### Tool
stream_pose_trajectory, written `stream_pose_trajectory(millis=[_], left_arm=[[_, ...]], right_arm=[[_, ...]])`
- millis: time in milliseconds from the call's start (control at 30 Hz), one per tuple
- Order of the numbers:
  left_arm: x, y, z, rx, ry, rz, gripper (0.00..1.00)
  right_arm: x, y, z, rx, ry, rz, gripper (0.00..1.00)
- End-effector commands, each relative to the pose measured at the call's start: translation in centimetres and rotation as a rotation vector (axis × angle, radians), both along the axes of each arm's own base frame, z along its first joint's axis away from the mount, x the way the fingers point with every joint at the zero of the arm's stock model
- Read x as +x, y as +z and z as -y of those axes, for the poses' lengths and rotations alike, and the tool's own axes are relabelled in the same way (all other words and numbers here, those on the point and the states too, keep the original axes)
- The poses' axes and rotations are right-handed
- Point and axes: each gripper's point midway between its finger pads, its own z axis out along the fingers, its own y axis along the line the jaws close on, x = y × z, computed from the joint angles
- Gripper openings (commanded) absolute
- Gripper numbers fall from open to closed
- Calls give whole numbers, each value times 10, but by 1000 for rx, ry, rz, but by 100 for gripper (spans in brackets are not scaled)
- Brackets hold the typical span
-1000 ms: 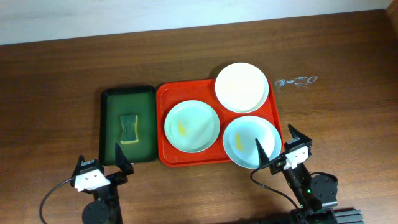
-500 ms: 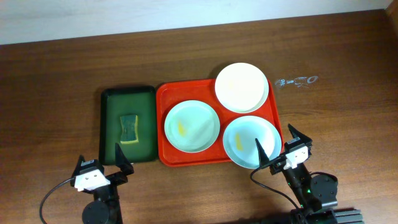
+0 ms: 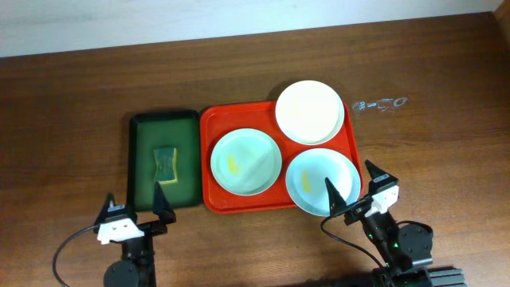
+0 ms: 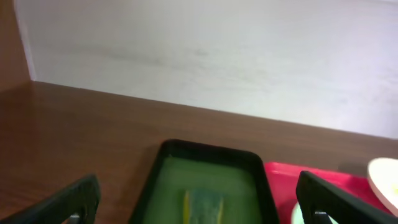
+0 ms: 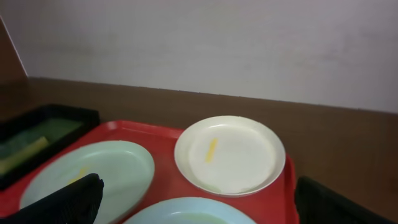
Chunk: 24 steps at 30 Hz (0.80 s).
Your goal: Clean dirty plates on tray and stack at the side
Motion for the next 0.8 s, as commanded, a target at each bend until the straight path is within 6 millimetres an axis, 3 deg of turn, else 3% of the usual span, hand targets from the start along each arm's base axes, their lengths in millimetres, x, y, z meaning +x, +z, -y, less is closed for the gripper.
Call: stream_pose_trajectory(millis=[0,67,200,300,400,500,567,633,733,767], left_arm=[[-6,17,24,-7,-142,-18,99],[-15,35,23,-4,-141,-55,99],[-28,92,22,1,-144,-116,99],[-22,146,39,5,-240,-198,99],[-12,172,47,37,-286,-348,99],[-4,182,48,34,-287,-564,99],[1,175,48,82,-307,-783,99],[13,170,49,87,-311,-885,99],[39,146,59,62,-348,-996,99],[42,137,59,60,-347,-1036,99]], right_arm=[[-4,22,-4,152,19,-4,98],[-10,55,-3,191,23,42,98],[-25,120,-2,189,23,41,98],[-21,159,-3,184,18,-54,98],[-11,184,-4,174,2,-219,98],[2,193,-5,156,-20,-462,98],[11,188,-5,142,-38,-648,98],[31,184,-8,141,-43,-762,98],[41,163,-42,223,137,-956,98],[44,154,-45,234,150,-1006,86]])
